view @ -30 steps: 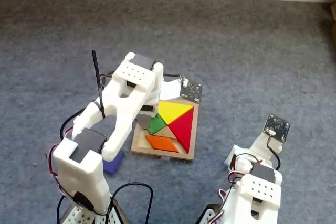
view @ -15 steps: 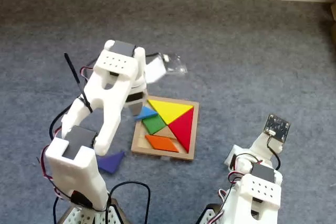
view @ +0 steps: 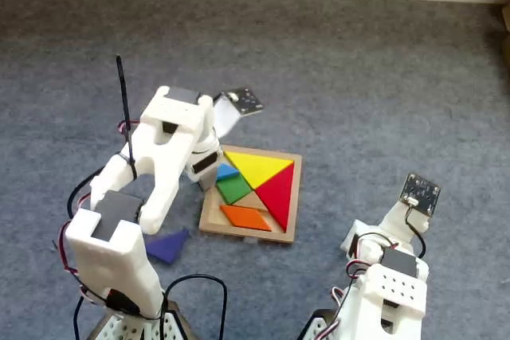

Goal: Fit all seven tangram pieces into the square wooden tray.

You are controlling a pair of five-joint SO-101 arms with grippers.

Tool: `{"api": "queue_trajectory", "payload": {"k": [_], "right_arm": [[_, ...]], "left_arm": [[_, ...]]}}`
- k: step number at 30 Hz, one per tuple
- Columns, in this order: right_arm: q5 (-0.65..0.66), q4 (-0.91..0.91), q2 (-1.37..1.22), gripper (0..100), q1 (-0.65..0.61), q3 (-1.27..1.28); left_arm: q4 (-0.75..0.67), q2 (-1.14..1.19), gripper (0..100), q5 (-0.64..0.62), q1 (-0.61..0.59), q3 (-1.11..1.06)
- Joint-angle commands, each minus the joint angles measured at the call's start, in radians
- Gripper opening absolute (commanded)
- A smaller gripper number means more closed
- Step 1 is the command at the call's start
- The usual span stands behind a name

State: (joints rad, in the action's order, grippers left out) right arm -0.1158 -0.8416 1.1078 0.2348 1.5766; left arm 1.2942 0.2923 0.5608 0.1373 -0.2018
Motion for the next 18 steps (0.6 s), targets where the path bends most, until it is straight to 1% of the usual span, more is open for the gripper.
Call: {"api": "queue_trajectory", "payload": {"k": [1,4,18], "right_arm": [[0.012,0.004,-0.001,0.6,0.018,0.007],[0.012,0.004,-0.001,0.6,0.018,0.007],[0.012,0.004,-0.001,0.6,0.018,0.007]], "left_arm": [[-0.068,-0.045,17,-0.035,-0.024,-0.024],[-0.069,-0.045,17,-0.034,-0.035,-0.015],[-0.189,-0.054,17,-0.035,-0.035,-0.013]]}}
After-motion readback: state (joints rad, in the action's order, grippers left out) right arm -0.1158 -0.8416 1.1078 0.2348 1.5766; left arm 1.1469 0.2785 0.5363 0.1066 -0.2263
